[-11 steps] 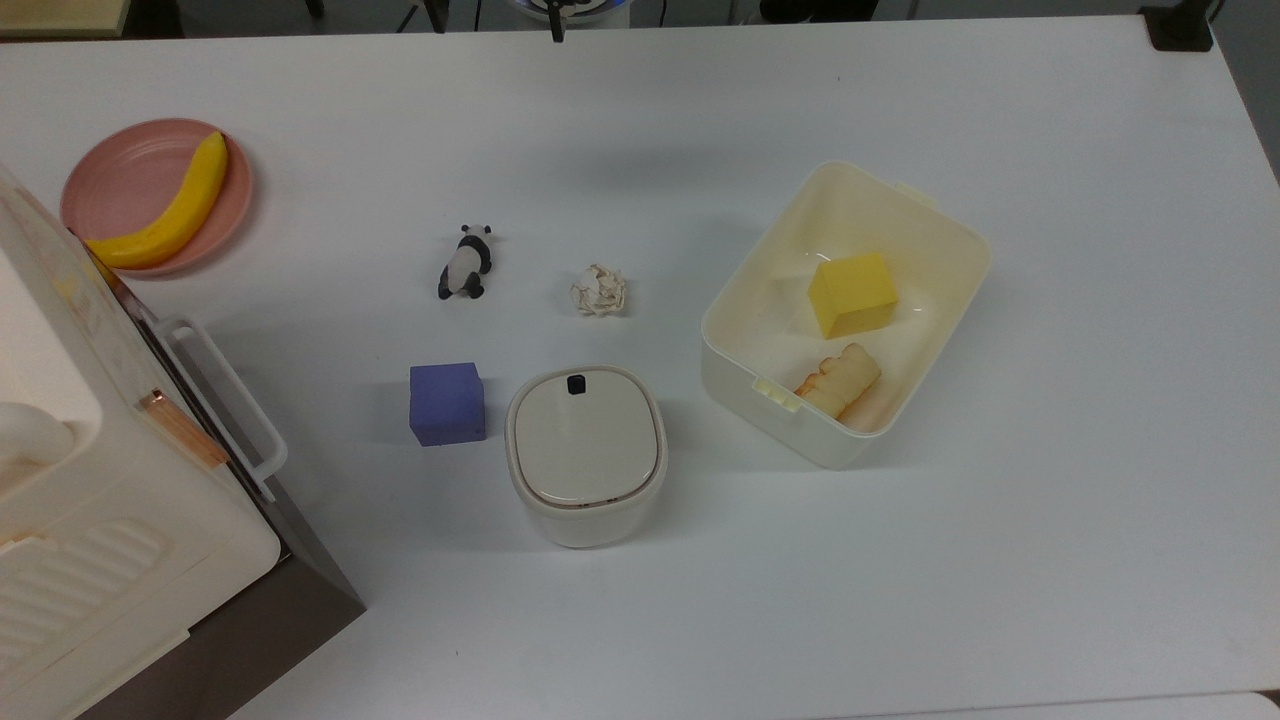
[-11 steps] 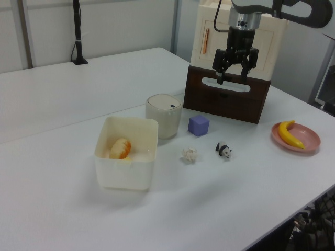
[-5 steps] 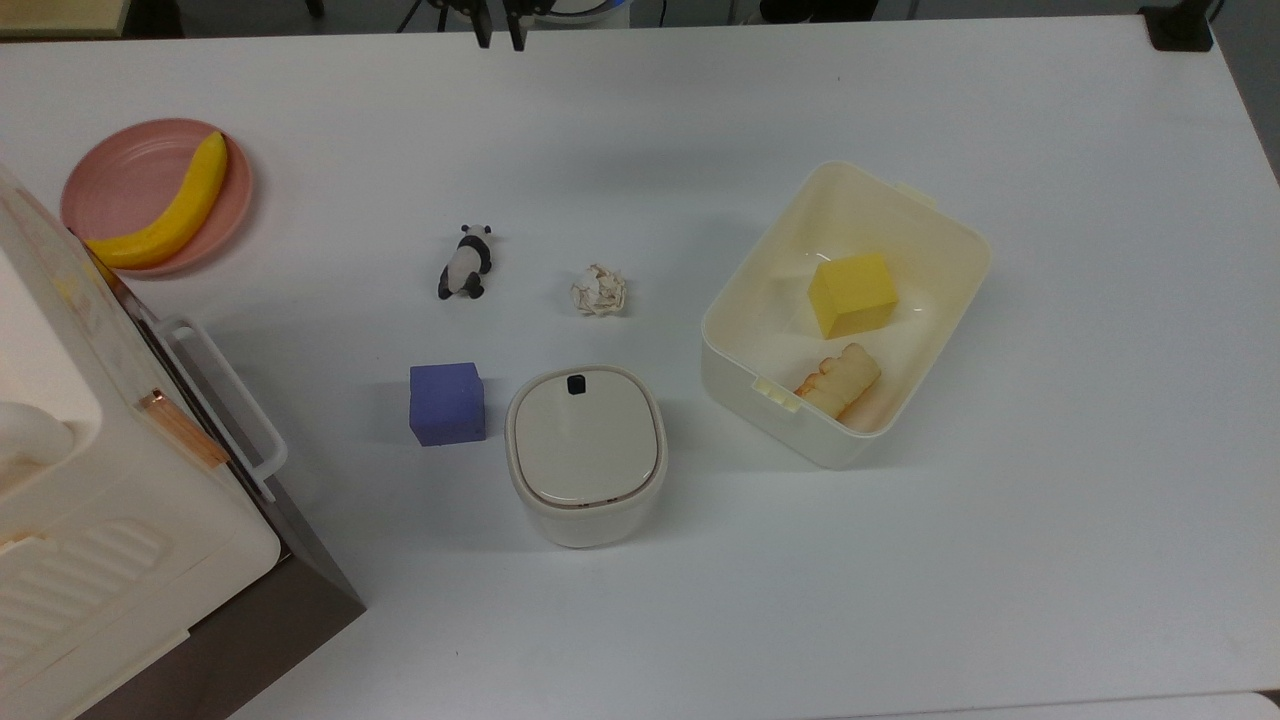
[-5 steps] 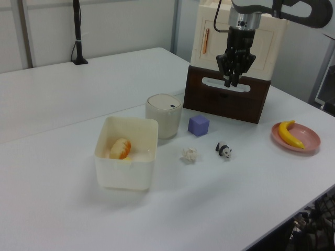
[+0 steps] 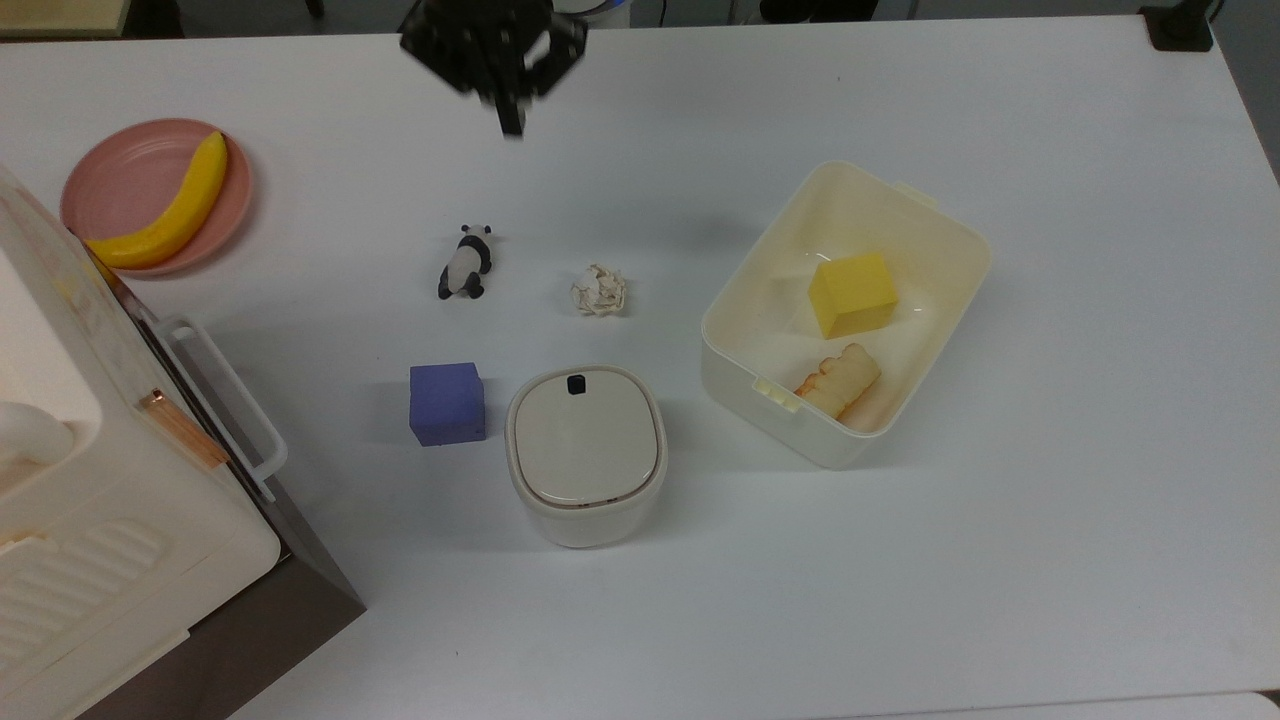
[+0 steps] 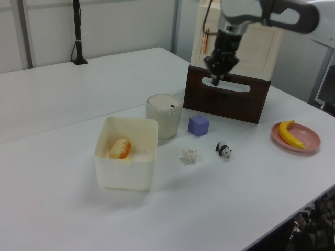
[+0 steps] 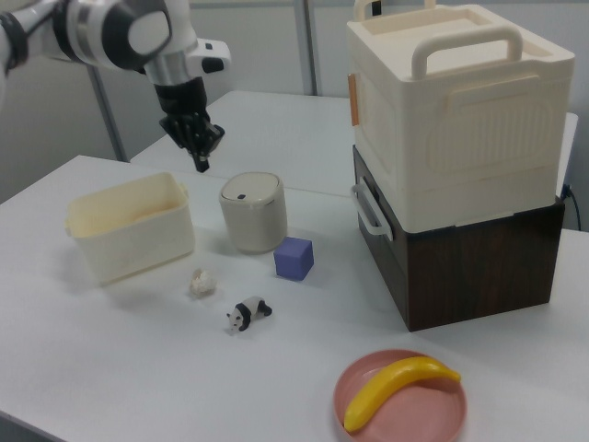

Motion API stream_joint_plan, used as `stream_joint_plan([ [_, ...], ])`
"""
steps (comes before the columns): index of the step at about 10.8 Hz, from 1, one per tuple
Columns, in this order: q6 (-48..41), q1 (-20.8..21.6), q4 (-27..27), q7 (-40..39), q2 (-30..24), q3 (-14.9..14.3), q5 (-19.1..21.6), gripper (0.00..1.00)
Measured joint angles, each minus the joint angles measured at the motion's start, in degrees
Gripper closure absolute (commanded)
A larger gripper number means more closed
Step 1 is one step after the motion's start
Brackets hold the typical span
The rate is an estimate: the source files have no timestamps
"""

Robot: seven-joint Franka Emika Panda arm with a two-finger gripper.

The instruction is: Open the trash can

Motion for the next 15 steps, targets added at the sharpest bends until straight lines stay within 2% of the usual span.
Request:
stream_joint_plan([
  [4,21.09,3.11,0.44,-0.02,8.17,0.03,-0.38,1.0],
  [5,24.07,3.68,1.08,-0.02,10.33,-0.05,-1.6,1.0],
  [10,28.61,5.93,4.2,-0.02,20.53,-1.64,-5.77,1.0],
  [15,28.73,7.02,5.25,-0.02,21.32,-1.73,-7.19,1.0],
])
